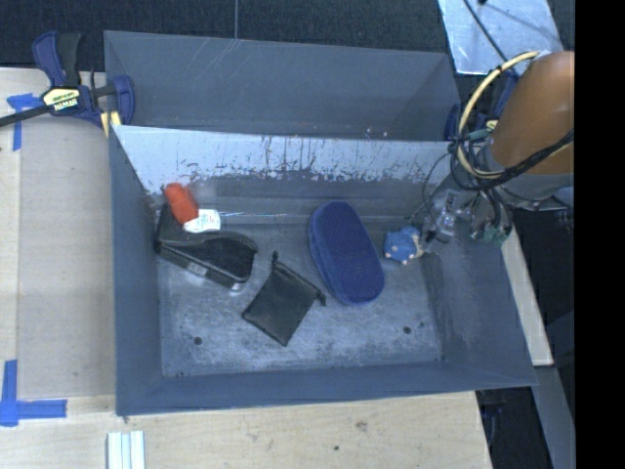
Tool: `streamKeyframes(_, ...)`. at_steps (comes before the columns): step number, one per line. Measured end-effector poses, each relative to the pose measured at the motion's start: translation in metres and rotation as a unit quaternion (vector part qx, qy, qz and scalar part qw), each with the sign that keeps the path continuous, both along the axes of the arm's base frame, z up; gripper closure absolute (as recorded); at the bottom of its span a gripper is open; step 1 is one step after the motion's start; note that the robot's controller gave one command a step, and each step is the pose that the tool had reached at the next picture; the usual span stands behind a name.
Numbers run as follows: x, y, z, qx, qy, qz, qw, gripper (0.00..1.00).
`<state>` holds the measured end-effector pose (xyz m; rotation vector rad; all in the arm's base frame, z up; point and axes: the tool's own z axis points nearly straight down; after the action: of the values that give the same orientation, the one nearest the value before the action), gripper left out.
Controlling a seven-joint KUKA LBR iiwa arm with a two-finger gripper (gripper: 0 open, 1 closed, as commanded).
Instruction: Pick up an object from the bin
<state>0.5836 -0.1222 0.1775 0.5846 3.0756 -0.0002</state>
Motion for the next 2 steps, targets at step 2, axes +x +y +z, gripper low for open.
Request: streamKeyframes(2, 0.035, -0.004, -0.112, 0.001, 0.0069, 0.028, 0.9996, 0.00)
